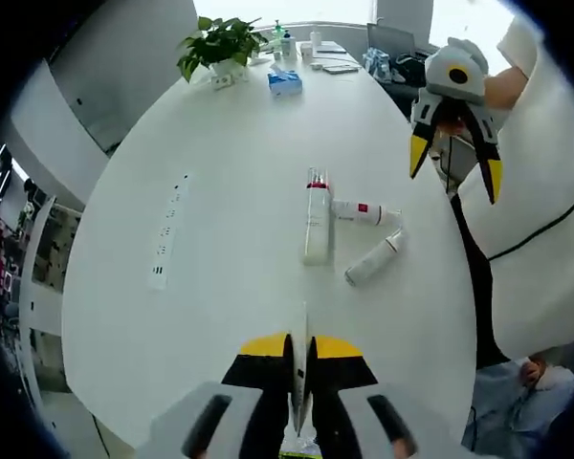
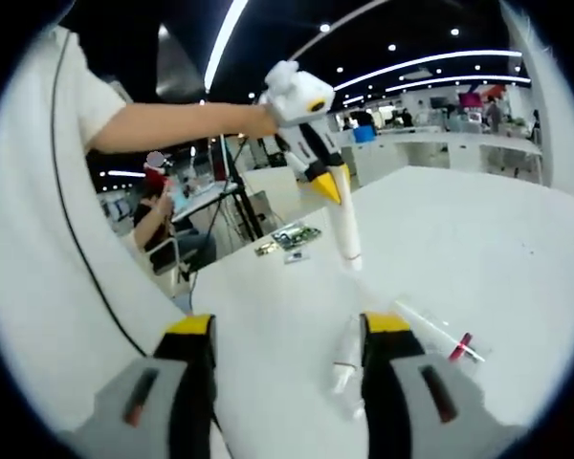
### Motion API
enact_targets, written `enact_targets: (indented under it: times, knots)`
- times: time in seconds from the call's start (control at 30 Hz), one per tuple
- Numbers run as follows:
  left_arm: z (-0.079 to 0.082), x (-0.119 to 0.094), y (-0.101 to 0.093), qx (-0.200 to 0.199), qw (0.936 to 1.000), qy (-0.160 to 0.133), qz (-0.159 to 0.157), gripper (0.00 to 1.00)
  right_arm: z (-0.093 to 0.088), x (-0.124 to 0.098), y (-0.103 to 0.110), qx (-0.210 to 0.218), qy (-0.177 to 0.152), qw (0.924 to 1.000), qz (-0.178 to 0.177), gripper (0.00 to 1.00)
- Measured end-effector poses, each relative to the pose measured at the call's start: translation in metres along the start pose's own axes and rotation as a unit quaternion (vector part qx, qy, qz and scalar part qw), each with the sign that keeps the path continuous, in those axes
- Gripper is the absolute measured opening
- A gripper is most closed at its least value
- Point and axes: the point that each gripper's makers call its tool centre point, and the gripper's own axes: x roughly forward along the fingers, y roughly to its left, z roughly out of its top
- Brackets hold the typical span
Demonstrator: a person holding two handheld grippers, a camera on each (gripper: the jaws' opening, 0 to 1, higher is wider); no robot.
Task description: Arrange the skincare products in the storage area until every visible bottle or jar stands upright without overlapping.
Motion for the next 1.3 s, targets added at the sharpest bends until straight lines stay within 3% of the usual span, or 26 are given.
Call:
enact_targets:
  times: [0.2,0.6,0.73,1.3]
  knots:
    - [0.002,0.004,0.014,-0.006,1.0000,-0.003,0.000,0.05,0.000,0.001,-0.003,0.004,0.001,1.0000,-0.001,0.59]
    - [0.005,0.014,0.037,0.000,0.9998,0.020,-0.001,0.04,-0.002,0.001,-0.009,0.015,-0.001,0.9999,-0.004,0.59]
    - [0.007,0.019,0.041,-0.006,0.9996,0.024,-0.014,0.04,-0.004,0.001,-0.011,0.020,-0.001,0.9998,-0.005,0.59]
    - [0.009,0.027,0.060,0.019,0.9972,0.069,-0.019,0.04,-0.006,-0.002,-0.021,0.029,-0.002,0.9995,-0.012,0.59]
